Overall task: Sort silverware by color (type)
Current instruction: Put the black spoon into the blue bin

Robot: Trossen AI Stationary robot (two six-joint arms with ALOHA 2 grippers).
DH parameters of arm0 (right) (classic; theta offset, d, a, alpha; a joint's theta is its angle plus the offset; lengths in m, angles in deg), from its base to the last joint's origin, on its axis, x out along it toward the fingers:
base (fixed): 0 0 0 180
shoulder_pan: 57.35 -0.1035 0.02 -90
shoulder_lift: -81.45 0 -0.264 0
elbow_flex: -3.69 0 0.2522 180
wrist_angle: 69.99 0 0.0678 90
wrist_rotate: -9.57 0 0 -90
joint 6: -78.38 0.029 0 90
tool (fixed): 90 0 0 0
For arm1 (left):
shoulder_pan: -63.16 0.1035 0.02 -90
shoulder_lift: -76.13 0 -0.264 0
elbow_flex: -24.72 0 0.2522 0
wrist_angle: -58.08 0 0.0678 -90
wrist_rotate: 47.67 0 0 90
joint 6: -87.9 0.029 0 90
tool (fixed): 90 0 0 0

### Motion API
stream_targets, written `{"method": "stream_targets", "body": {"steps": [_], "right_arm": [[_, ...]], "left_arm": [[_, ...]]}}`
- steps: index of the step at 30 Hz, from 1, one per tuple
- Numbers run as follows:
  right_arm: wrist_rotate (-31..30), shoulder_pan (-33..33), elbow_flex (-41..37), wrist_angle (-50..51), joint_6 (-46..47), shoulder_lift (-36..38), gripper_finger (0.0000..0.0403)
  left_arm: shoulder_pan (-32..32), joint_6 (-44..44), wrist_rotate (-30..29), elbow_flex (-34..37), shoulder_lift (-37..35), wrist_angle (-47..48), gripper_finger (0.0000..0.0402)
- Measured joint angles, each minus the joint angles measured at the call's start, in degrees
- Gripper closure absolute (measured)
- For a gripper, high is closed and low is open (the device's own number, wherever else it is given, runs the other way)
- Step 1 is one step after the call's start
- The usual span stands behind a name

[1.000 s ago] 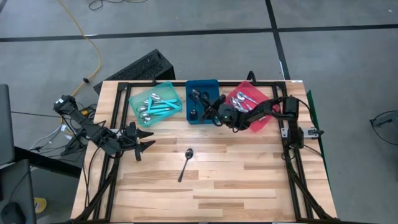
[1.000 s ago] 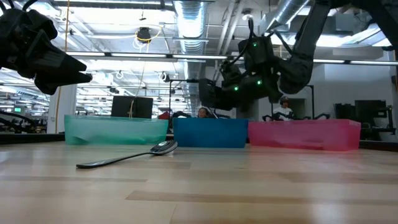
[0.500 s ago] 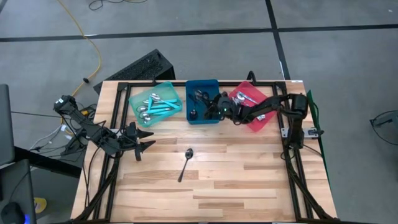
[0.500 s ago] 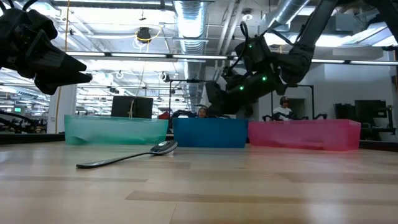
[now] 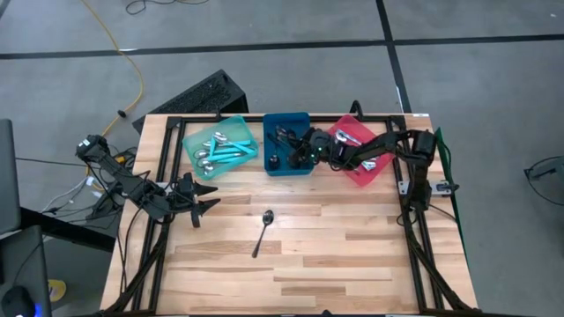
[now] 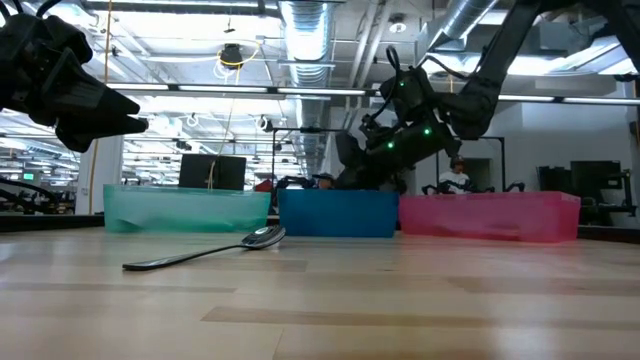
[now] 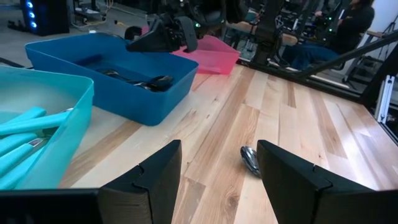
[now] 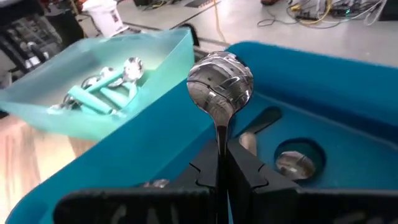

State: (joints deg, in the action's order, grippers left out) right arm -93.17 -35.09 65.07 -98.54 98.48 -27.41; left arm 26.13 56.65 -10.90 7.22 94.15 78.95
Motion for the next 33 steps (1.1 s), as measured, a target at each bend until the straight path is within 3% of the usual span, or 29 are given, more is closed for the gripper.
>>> {"method": "stream_targets", "body": {"steps": [9, 20, 33], "right_arm": [[1.10, 0.02, 1.02, 2.86, -0.22, -0.24, 0.0369], [-0.90, -1.73, 14.71, 28.72, -8.27, -0.28, 0.0369], [-3.07, -1.51, 15.53, 27.37, -7.50, -4.23, 0.0369]], "left_arm": [[0.00, 0.04, -0.02, 0.00, -0.02, 0.00, 0.0207], [0.00, 0.09, -0.07, 0.00, -0.02, 0.00, 0.0207], [0.00, 0.13, -0.09, 0.00, 0.00, 0.00, 0.0207]]}}
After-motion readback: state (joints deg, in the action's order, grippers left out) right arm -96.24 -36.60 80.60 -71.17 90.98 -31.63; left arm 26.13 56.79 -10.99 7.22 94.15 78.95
